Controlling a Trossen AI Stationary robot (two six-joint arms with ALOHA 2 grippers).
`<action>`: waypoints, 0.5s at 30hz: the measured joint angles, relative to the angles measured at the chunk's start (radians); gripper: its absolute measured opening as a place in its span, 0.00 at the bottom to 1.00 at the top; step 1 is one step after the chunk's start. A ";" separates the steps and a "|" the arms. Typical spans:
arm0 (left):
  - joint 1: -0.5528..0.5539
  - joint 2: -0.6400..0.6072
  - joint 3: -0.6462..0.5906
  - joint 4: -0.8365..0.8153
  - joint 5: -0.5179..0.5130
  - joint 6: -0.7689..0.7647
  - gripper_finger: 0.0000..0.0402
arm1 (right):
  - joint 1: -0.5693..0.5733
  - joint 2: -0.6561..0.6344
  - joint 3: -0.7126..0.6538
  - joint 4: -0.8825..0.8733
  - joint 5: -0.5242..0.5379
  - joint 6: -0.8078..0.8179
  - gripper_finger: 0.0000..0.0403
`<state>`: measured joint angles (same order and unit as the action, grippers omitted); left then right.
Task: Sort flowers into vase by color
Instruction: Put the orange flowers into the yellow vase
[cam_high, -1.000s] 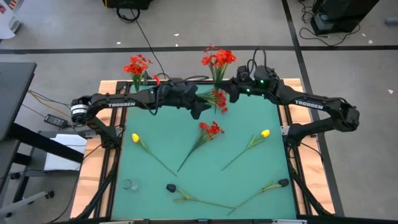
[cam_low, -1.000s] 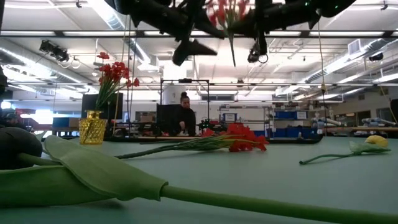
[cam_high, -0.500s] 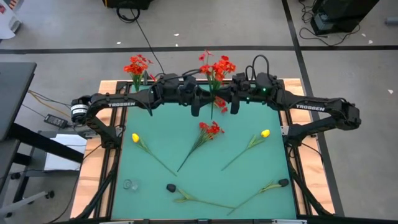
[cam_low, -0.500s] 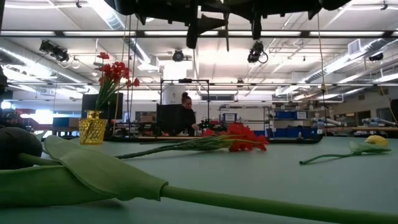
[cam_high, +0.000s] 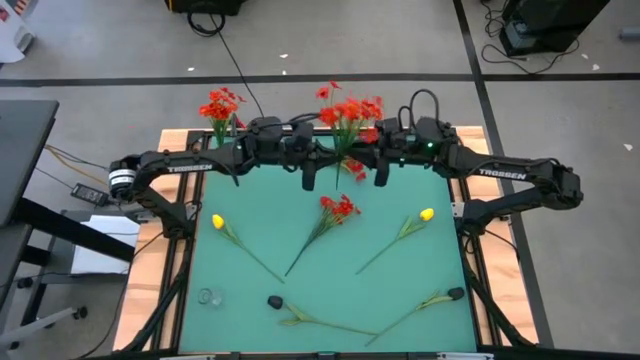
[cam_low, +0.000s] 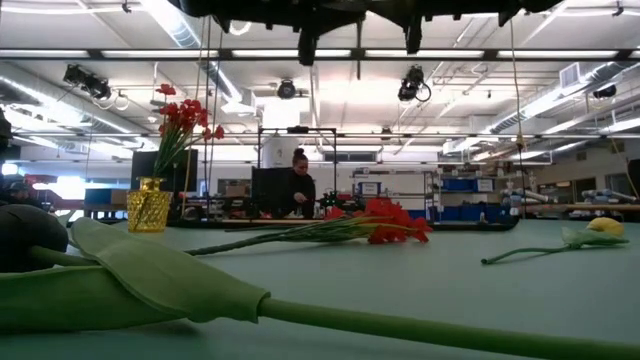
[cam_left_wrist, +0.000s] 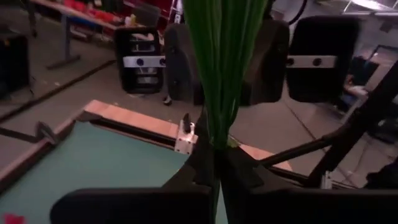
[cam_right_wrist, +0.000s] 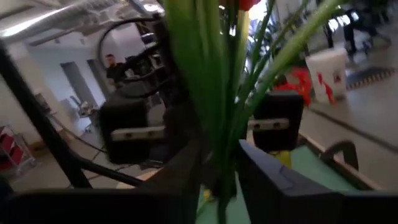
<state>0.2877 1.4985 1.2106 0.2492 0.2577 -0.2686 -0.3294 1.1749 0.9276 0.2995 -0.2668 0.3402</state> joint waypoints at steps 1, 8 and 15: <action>0.001 -0.016 0.000 -0.009 -0.023 0.018 0.03 | -0.003 -0.014 0.000 -0.001 -0.011 -0.014 0.30; 0.038 -0.149 0.000 -0.201 -0.137 0.086 0.02 | -0.008 -0.147 0.000 -0.128 -0.023 -0.210 0.34; 0.053 -0.252 -0.037 -0.264 -0.221 0.154 0.02 | -0.007 -0.300 0.000 -0.381 -0.044 -0.267 0.33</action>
<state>0.3408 1.2466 1.1733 -0.0146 0.0363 -0.1144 -0.3360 0.8744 0.9276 -0.0819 -0.3106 0.0736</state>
